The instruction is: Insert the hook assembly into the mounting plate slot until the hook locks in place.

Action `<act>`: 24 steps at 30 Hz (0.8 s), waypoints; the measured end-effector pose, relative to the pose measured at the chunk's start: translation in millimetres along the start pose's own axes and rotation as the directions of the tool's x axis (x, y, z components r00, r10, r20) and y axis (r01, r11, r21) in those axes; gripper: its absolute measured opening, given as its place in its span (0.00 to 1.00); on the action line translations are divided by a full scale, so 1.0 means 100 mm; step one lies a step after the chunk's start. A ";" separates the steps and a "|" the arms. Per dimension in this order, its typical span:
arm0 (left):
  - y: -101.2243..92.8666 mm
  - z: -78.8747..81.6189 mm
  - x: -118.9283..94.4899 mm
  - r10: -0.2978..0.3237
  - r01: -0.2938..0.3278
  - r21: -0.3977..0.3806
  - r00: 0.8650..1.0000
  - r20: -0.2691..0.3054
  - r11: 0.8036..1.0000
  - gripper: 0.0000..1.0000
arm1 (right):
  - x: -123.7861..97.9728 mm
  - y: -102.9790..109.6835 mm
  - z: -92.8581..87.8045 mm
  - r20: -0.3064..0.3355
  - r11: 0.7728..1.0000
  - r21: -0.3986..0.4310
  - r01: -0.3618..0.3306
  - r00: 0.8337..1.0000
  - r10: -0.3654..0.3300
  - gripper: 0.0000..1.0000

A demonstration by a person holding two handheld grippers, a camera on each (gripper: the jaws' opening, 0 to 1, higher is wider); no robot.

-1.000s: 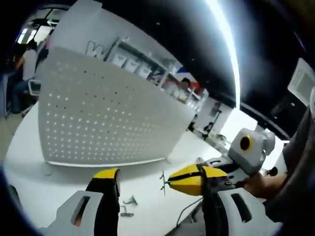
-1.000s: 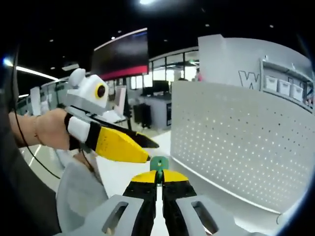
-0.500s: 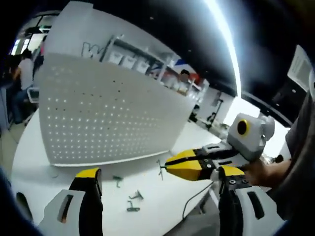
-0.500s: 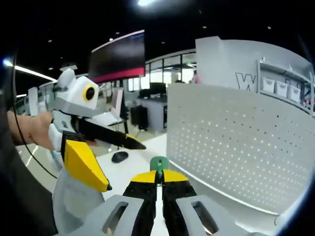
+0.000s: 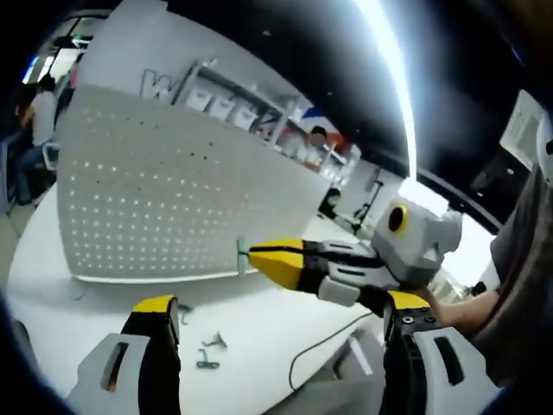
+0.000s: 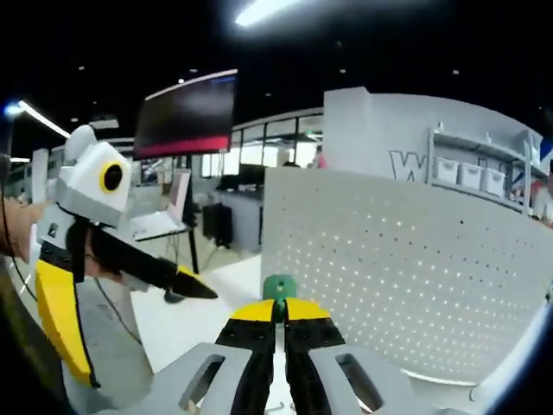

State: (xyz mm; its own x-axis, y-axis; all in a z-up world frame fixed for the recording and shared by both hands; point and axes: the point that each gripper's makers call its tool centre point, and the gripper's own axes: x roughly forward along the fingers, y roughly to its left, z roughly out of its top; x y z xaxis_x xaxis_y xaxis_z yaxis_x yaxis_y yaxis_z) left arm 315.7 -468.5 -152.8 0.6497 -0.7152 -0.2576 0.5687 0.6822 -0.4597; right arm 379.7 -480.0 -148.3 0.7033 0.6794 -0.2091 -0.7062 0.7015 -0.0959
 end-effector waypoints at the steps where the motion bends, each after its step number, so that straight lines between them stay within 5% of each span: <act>1: 0.01 -0.01 0.00 0.002 -0.002 -0.001 1.000 -0.003 1.000 1.00 | 0.01 -0.06 0.01 0.006 1.000 -0.010 0.019 1.000 -0.019 0.00; 16: 0.22 -0.04 -0.10 0.059 -0.059 -0.039 0.998 0.006 0.998 1.00 | 0.15 -0.82 0.23 0.072 0.979 -0.049 0.196 0.979 -0.192 0.00; 24: 0.28 0.05 -0.16 0.051 -0.041 -0.139 0.996 0.067 0.989 1.00 | 0.20 -1.18 0.36 0.121 0.954 -0.002 0.300 0.947 -0.298 0.00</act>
State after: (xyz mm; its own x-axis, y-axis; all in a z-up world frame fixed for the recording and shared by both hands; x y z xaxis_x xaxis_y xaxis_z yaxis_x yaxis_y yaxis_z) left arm 324.1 -437.5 -157.4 0.7102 -0.6676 -0.2233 0.4654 0.6833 -0.5625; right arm 480.1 -541.1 -106.3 0.8862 0.4604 -0.0517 -0.4626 0.8728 -0.1560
